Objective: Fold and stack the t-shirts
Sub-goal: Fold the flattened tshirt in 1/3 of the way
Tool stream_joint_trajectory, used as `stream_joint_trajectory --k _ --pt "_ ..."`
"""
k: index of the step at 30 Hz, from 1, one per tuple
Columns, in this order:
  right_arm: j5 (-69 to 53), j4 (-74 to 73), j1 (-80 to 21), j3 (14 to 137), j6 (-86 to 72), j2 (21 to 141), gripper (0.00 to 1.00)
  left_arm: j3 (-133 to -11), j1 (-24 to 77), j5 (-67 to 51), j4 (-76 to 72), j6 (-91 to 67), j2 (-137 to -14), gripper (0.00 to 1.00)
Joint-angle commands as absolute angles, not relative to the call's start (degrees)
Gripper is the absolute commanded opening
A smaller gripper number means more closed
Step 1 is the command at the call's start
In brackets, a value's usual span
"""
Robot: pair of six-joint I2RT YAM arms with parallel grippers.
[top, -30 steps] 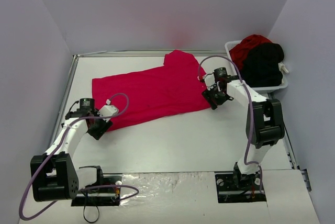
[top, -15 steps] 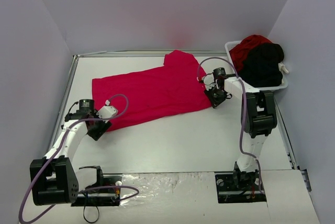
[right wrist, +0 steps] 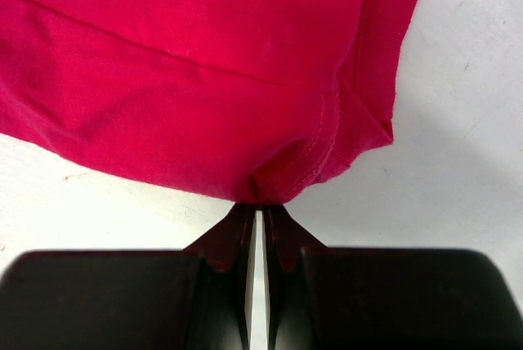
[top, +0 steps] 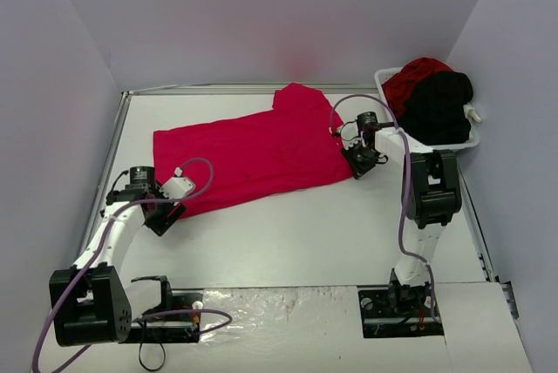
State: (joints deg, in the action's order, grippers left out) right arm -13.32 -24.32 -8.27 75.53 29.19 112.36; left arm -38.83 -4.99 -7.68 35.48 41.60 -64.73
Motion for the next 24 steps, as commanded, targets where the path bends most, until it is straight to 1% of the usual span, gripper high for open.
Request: stream_joint_trajectory --k 1,4,12,21,24 --pt "-14.85 -26.37 -8.00 75.59 29.88 115.13 0.00 -39.20 -5.36 -9.58 34.90 43.07 -65.82 0.63" --pt "-15.03 -26.37 -8.00 75.76 29.62 115.57 0.00 -39.37 -5.36 -10.46 33.32 43.07 -67.58 0.63" --pt "-15.55 -26.45 -8.00 75.67 29.53 115.58 0.00 -41.75 -5.36 -9.76 28.93 41.84 -77.86 0.63" --pt "-16.43 -26.72 -8.00 75.41 29.71 115.93 0.00 -43.15 -5.36 -9.32 25.58 40.78 -81.21 0.63" --pt "-16.35 -26.81 -8.00 75.59 29.62 115.84 0.00 -43.24 -5.36 -10.02 25.75 40.78 -81.39 0.57"
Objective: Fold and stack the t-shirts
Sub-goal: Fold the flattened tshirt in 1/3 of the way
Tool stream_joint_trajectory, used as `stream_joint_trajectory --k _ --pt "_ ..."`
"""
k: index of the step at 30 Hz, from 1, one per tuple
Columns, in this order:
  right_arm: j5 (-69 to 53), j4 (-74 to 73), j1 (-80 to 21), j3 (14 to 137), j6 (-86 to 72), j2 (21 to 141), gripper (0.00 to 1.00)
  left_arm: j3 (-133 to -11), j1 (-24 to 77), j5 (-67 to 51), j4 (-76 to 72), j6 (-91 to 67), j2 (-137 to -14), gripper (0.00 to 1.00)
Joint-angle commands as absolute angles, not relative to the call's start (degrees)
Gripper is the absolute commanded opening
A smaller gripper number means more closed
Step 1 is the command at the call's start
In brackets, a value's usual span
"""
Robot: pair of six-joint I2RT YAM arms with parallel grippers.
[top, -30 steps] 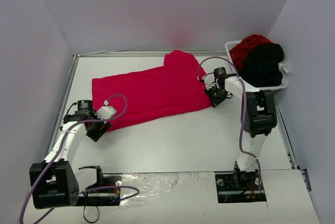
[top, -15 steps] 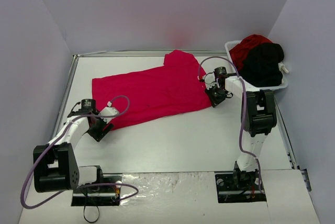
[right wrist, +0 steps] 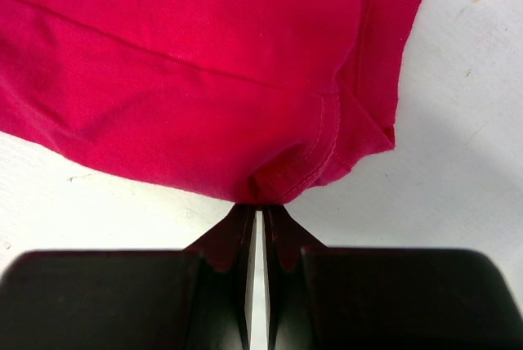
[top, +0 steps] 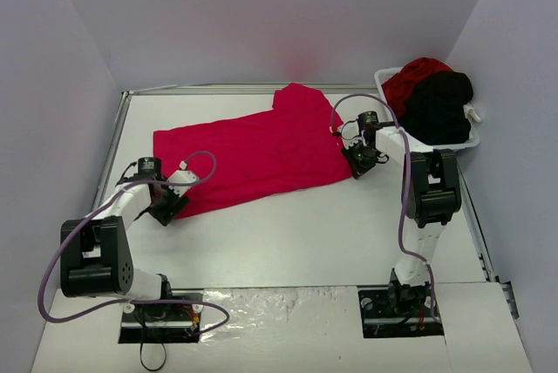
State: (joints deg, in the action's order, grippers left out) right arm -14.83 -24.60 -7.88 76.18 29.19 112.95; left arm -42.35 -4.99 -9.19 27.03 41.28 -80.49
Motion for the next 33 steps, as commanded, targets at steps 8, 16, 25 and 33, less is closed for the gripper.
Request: stream_joint_trajectory --k 8,16,25,33 --pt "-16.35 -26.98 -8.00 75.41 29.44 115.49 0.00 -43.42 -5.97 -15.64 30.76 43.33 -80.07 0.02" --pt "-14.33 -27.68 -6.95 74.27 29.62 112.68 0.00 -45.08 -6.06 -15.21 35.50 46.31 -76.47 0.02" --pt "-10.73 -32.34 -5.10 66.64 31.64 101.61 0.00 -47.55 -5.98 -18.10 44.02 50.97 -72.96 0.02" --pt "-9.14 -38.40 -4.83 61.18 32.69 88.69 0.00 -46.06 -5.80 -20.21 48.86 54.93 -69.70 0.02"
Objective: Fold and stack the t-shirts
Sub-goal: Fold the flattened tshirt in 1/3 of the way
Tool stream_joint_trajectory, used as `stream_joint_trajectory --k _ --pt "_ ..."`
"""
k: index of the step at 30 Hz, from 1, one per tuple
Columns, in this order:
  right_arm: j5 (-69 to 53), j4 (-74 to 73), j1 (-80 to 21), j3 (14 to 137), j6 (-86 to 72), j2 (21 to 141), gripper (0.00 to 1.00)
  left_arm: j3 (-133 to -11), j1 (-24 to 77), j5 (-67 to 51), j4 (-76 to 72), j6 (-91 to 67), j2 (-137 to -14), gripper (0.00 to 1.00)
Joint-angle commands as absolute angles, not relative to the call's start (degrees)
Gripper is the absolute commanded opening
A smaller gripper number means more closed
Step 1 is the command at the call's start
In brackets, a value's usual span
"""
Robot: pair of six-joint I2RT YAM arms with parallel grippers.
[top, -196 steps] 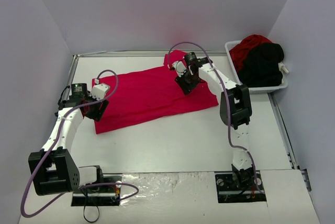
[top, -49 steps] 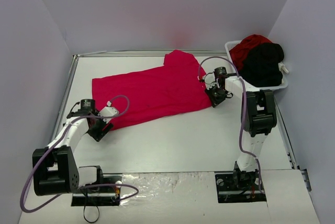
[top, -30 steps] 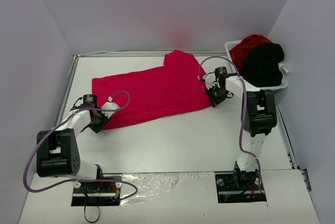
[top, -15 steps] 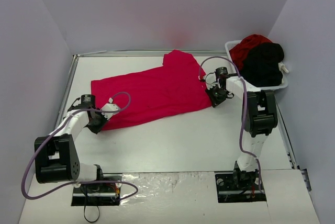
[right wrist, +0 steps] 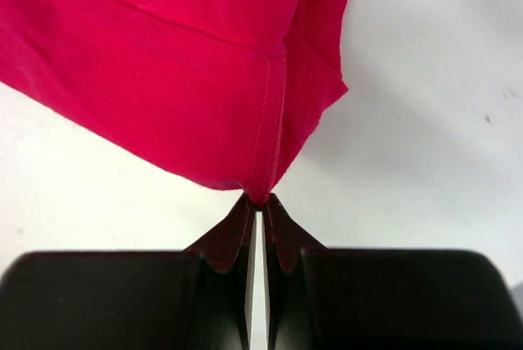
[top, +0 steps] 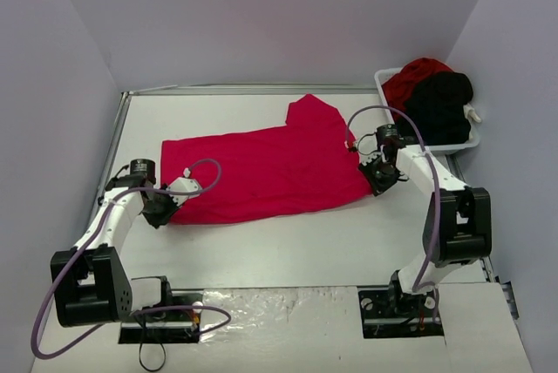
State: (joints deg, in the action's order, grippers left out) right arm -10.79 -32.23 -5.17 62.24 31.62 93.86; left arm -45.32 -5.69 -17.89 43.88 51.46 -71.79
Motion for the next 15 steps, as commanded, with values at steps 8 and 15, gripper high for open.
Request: stream_joint_trajectory --k 8,15 --pt "-8.44 -45.26 -4.83 59.77 32.87 79.82 0.00 -46.05 -5.10 -22.32 53.79 58.36 -67.85 0.02" --pt "-7.47 -47.64 -4.83 58.63 32.87 76.03 0.00 -45.44 -4.92 -20.66 55.45 60.55 -67.85 0.02"
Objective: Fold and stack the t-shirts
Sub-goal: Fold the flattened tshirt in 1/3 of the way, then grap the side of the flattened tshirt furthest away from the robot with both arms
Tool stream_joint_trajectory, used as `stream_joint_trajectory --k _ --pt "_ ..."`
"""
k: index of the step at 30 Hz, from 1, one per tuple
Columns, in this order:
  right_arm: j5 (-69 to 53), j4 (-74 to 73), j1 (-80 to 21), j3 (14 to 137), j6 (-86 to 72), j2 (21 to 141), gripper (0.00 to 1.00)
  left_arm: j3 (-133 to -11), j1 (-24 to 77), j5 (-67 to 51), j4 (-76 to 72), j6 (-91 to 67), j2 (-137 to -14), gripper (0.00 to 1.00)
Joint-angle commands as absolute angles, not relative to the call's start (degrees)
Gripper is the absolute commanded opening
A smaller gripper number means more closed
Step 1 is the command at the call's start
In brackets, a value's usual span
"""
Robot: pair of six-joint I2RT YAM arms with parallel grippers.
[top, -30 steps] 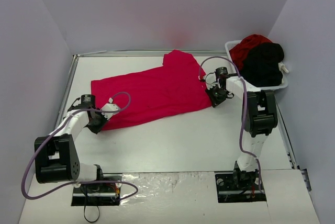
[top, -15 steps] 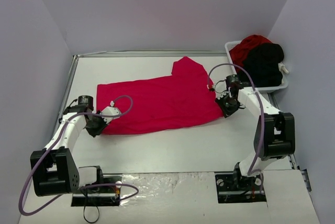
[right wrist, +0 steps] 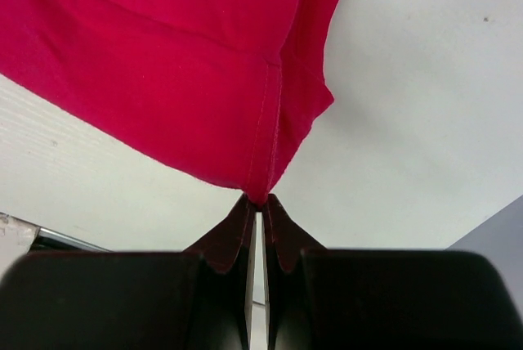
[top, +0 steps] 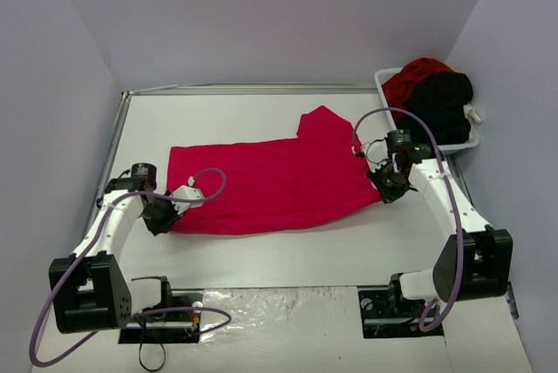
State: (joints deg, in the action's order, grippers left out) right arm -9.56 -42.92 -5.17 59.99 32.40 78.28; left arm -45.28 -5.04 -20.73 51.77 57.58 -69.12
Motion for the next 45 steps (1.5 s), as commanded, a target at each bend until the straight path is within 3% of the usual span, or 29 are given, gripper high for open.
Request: stream_joint_trajectory --k 1,2,3,4,6,8,11,16,19,25,31,37,41,45 --pt "-7.56 -47.72 -4.83 58.54 32.78 75.85 0.00 -45.27 -4.83 -20.48 55.63 60.99 -67.85 0.02" --pt "-7.73 -47.64 -4.83 58.36 32.78 75.76 0.00 -45.18 -4.92 -20.39 55.90 61.17 -67.68 0.09" --pt "-7.73 -47.81 -4.75 58.36 32.52 75.76 0.06 -45.09 -4.83 -20.04 56.16 61.26 -67.41 0.14" --pt "-7.91 -47.99 -4.75 58.36 32.61 75.85 0.26 -45.09 -4.83 -19.78 56.16 60.65 -67.24 0.18" --pt "-7.91 -47.99 -4.83 58.71 32.78 75.94 0.30 -46.40 -5.10 -21.17 59.04 60.73 -66.80 0.25" --pt "-8.08 -48.08 -4.83 59.94 32.87 75.94 0.48 -48.50 -5.18 -21.97 62.38 61.43 -66.01 0.29" --pt "-8.43 -48.08 -4.75 62.83 32.87 76.64 0.53 -53.24 -5.10 -24.34 67.91 62.58 -65.92 0.32" --pt "-9.66 -47.55 -4.83 70.65 32.70 82.33 0.52 -60.28 -6.06 -26.89 65.85 57.15 -67.67 0.35" --pt "-11.51 -45.53 -4.75 77.06 31.38 88.31 0.52 -63.01 -6.76 -26.55 52.71 46.00 -70.92 0.40" --pt "-18.19 -45.17 -4.57 94.11 30.41 105.27 0.54 -75.91 -10.80 -31.88 43.33 27.18 -88.98 0.40" --pt "-21.61 -46.41 -4.13 112.83 29.97 122.32 0.51 -93.92 -13.71 -35.25 42.99 19.61 -107.80 0.41" --pt "-26.01 -46.23 -3.25 130.40 26.99 135.42 0.50 -105.27 -15.03 -34.72 42.98 15.38 -118.63 0.42" --pt "-31.01 -45.62 -2.03 141.57 23.91 144.38 0.53 -107.66 -15.47 -34.54 43.07 14.68 -121.46 0.43" --pt "-33.05 -37.91 -1.41 144.23 20.05 147.04 0.57 -106.70 -15.99 -33.75 42.19 14.68 -122.08 0.43"
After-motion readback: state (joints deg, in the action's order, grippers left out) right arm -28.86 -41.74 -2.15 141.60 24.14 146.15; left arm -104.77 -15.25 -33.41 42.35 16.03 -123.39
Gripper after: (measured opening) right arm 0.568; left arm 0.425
